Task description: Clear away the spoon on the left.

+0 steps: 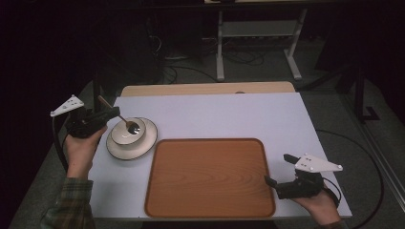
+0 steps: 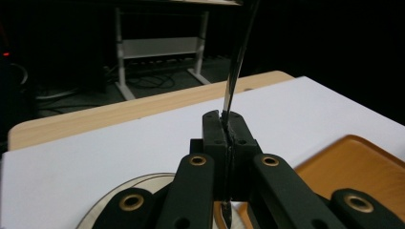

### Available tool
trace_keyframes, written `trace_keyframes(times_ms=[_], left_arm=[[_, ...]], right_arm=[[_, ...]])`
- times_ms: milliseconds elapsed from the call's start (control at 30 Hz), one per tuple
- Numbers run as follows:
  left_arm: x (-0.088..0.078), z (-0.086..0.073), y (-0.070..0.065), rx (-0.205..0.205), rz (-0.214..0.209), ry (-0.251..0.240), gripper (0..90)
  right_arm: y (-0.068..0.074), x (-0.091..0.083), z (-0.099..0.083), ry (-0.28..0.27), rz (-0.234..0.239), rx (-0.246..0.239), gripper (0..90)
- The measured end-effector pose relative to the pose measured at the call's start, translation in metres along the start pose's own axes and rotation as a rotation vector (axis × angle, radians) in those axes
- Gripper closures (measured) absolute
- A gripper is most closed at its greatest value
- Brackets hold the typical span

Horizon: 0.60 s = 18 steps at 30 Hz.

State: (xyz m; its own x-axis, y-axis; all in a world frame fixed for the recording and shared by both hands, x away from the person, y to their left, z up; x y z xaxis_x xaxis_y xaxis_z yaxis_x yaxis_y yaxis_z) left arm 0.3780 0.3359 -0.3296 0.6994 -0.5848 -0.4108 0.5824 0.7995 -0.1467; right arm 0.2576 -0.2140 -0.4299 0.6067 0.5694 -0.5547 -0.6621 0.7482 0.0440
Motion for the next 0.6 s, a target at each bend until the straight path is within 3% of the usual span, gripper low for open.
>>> trace_keyframes(times_ms=[300, 600], left_arm=[[0.004, 0.007, -0.022, 0.042, -0.063, 0.023, 89.0], [0.011, 0.003, -0.045, 0.094, -0.114, 0.080, 89.0]], right_arm=[[-0.001, -0.001, 0.000, -0.004, -0.002, 0.001, 0.0], [-0.001, -0.001, 0.000, -0.008, -0.003, 0.004, 0.0]])
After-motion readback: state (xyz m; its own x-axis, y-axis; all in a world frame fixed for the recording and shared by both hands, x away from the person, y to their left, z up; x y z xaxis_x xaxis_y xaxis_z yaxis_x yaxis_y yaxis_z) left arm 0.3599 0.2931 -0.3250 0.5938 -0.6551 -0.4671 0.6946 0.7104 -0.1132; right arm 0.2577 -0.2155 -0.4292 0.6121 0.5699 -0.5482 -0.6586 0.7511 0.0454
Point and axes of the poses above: each handheld gripper's, and its own axes: x roughly forward along the jaws, z roughly out of its top, y roughly to its left, the point moved 4 cm from there along x, roughly forward along the jaws, and after that the axes turned 6 degrees about y, right-handed, at the moved point
